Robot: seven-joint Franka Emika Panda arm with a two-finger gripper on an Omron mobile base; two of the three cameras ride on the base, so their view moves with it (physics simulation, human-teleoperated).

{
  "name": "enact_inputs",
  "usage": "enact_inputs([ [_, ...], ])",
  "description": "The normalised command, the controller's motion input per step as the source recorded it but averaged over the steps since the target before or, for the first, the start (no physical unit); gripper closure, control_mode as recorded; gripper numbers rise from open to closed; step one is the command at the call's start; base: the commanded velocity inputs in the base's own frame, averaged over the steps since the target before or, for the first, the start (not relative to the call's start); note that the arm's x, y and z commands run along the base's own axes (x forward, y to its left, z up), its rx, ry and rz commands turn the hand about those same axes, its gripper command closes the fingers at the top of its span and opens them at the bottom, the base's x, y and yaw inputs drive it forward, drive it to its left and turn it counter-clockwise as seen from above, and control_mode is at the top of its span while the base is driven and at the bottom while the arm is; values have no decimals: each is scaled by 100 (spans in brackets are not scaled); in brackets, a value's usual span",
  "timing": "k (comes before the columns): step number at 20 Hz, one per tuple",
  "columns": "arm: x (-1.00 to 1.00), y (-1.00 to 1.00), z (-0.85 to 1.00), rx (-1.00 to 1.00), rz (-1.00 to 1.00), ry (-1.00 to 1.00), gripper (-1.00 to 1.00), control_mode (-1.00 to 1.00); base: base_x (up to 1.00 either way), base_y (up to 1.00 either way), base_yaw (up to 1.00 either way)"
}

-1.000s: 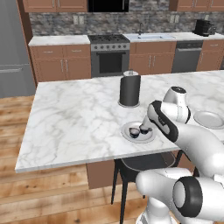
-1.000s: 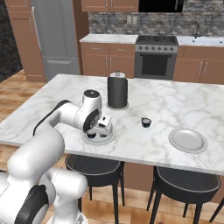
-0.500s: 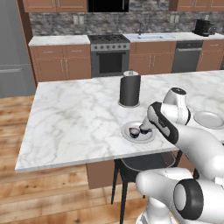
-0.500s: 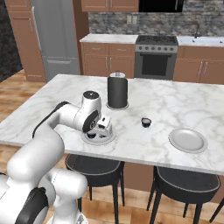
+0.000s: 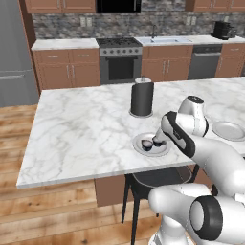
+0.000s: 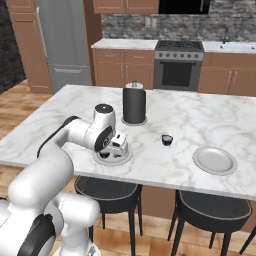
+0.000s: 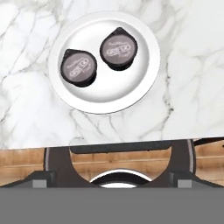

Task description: Place two yogurt containers on each plate.

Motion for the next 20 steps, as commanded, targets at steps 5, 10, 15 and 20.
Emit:
enact_inputs([
  [5,0,0,0,0,0,0,-100,100,-10,-81,7],
  [10,0,0,0,0,0,0,-100,100,-9,-100,7],
  [15,0,0,0,0,0,0,-100,100,-1,-100,4],
  [20,0,0,0,0,0,0,-100,100,8,-70,0],
])
